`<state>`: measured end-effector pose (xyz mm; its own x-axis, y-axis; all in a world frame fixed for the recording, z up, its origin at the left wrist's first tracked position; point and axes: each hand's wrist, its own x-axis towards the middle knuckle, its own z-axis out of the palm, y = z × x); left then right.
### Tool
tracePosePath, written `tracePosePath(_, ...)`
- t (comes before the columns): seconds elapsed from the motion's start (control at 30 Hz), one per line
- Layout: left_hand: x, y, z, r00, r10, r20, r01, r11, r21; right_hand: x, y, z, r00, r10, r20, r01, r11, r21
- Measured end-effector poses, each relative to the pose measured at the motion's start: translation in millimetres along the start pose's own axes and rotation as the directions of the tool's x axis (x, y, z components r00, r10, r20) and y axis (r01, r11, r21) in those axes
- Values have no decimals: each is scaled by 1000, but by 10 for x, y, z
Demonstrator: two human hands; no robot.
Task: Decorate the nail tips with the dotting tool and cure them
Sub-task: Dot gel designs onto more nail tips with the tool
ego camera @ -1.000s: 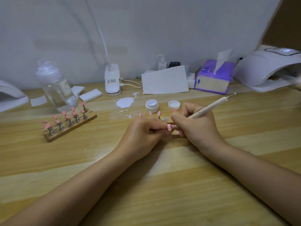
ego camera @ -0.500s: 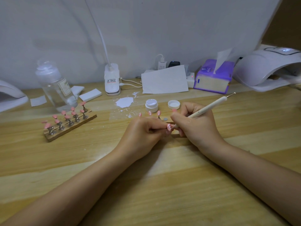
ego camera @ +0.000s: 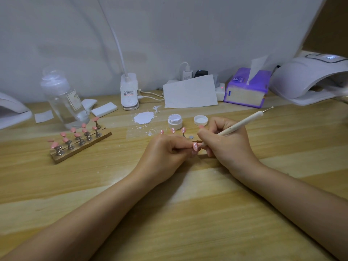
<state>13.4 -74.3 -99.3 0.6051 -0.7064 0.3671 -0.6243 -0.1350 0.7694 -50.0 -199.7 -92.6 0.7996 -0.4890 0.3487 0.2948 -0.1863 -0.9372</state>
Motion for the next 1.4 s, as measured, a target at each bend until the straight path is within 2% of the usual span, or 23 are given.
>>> tracePosePath(0.13,-4,-8,-3,1000,-16,7,16,1000,5,36,12,-17,995,28,-94,-17,993,115)
tracePosePath(0.27,-3,-20,-6,1000,-21,13,21,1000,19,31,2,-24,996,56,-66,-40,976,214)
tracePosePath(0.4,-9,-18,-17,999,-38,23,38,999,9,18,-9,-40,1000,8,15,-10,992,129)
tracePosePath(0.5,-8,-1,-22,998,-51,23,51,999,12,13,-27,-38,995,46,83,-63,976,208)
tracePosePath(0.57,-2,15,-27,998,-52,32,52,999,-8,6,-36,-30,993,38,109,-58,981,187)
tracePosePath(0.7,-1,33,-33,997,-53,51,55,998,-28,10,-7,-34,997,16,73,-23,994,104)
tracePosePath(1.4,3,7,-25,997,-51,50,52,998,-26,20,8,-6,994,26,110,-38,993,109)
